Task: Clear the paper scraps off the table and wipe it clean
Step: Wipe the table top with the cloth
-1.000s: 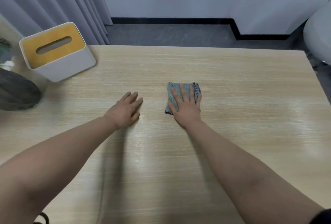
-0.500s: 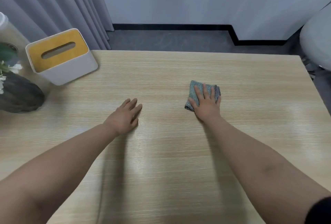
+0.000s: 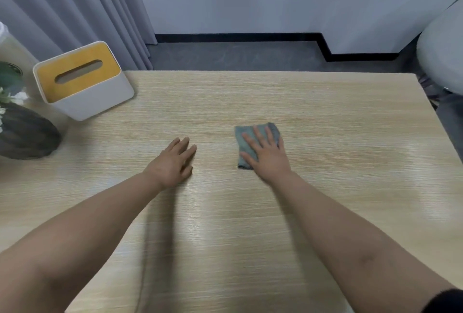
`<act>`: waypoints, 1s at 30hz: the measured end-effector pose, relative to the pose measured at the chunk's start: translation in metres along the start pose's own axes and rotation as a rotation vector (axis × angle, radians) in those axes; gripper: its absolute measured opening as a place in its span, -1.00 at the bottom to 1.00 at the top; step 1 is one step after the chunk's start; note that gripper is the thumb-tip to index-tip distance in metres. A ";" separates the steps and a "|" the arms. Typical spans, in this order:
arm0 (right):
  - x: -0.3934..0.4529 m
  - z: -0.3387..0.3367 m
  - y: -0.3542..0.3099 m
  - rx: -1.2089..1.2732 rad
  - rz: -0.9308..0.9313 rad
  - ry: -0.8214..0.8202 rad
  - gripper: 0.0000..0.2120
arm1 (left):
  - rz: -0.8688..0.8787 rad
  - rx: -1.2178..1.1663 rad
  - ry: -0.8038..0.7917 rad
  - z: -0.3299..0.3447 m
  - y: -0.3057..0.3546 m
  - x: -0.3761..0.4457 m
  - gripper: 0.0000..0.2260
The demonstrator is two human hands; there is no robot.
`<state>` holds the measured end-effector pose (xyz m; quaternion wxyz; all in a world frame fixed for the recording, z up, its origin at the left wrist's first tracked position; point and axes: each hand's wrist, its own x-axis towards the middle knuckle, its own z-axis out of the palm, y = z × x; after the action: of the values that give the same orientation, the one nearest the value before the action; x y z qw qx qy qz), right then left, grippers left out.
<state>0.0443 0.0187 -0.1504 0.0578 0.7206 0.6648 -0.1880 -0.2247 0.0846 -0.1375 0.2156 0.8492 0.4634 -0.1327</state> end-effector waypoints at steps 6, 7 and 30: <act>0.001 -0.007 0.038 0.087 0.286 0.018 -0.44 | 0.001 0.020 -0.016 0.003 0.004 -0.007 -0.44; 0.001 -0.006 0.033 0.084 0.301 0.012 -0.45 | 0.005 0.018 -0.020 0.003 0.004 -0.009 -0.43; -0.025 0.009 0.021 0.095 0.336 0.046 -0.46 | 0.091 0.081 -0.040 0.005 -0.001 -0.025 -0.42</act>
<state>0.0621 -0.0106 -0.1535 0.0393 0.8277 0.5265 -0.1904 -0.2394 0.0643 -0.1318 0.1959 0.8747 0.4140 -0.1584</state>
